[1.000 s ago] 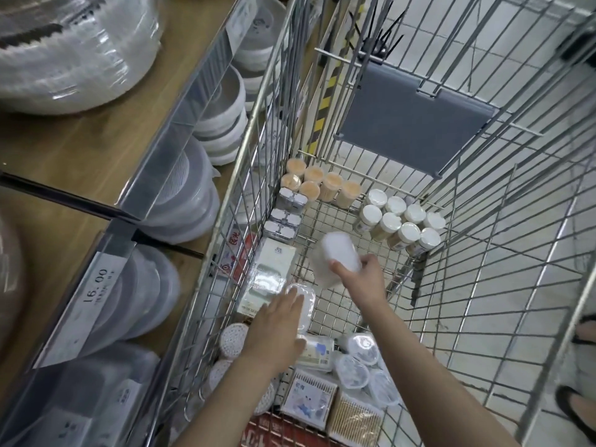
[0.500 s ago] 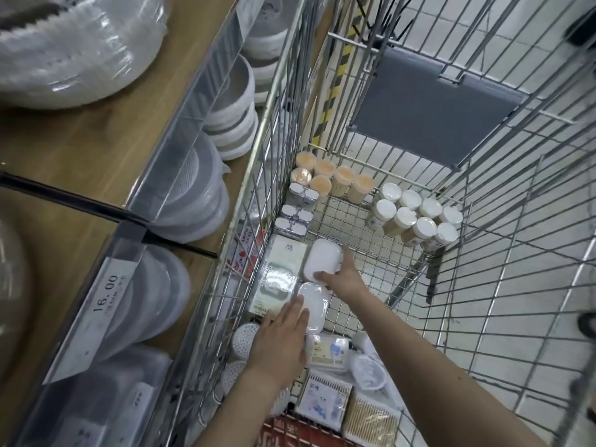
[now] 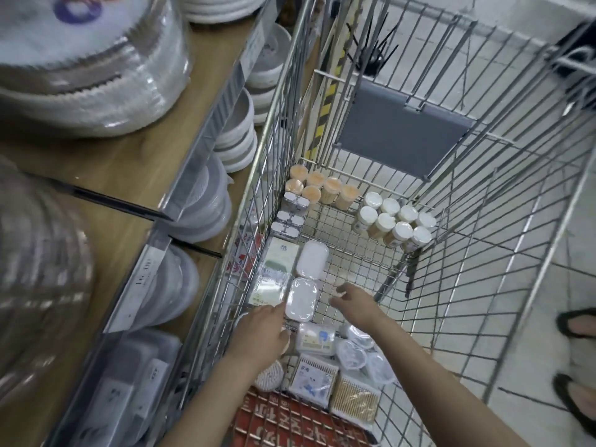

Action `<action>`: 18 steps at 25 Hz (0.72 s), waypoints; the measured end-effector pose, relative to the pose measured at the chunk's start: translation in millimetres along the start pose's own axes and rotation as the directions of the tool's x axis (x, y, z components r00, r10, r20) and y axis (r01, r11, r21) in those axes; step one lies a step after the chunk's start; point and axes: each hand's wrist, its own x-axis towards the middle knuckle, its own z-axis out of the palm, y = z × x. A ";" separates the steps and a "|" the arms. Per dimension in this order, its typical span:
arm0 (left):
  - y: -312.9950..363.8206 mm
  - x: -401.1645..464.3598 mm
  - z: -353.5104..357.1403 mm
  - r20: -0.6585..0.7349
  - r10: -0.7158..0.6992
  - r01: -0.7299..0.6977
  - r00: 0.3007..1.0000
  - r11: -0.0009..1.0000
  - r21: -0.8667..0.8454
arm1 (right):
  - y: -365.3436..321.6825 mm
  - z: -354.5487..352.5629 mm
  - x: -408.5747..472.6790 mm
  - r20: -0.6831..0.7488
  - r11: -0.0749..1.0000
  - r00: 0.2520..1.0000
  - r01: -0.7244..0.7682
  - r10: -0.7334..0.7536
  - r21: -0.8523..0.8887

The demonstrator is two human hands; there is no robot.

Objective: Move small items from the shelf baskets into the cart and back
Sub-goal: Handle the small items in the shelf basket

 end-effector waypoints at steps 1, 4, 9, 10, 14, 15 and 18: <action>1.7 -10.1 -8.2 -0.016 0.001 -0.001 1.000 1.000 0.014 | 1.0 -5.2 -21.6 0.006 0.996 0.999 0.035 -0.035 -0.087; 14.6 -49.5 -29.3 -0.068 -0.022 0.024 0.997 0.999 0.027 | 5.6 -20.4 -91.3 -0.040 0.893 0.975 0.182 -0.217 -0.411; 69.4 -141.9 -41.7 -0.274 -0.056 0.071 0.960 0.996 0.047 | 25.1 -36.6 -203.7 -0.061 0.634 0.880 0.289 -0.470 -0.717; 82.8 -163.9 -38.3 -0.309 -0.064 0.082 0.949 0.996 0.044 | 31.0 -39.1 -223.7 -0.054 0.614 0.862 0.314 -0.505 -0.724; 124.3 -259.0 -11.2 -0.473 -0.139 0.131 0.870 0.990 -0.051 | 59.2 -39.1 -290.3 -0.027 0.549 0.786 0.405 -0.617 -0.731; 129.7 -283.6 -0.4 -0.506 -0.187 0.143 0.842 0.982 -0.125 | 66.2 -35.5 -303.5 0.000 0.535 0.764 0.452 -0.645 -0.713; 135.6 -361.1 36.9 -0.570 -0.345 0.183 0.746 0.929 -0.323 | 79.1 -13.7 -340.5 0.090 0.476 0.695 0.575 -0.713 -0.666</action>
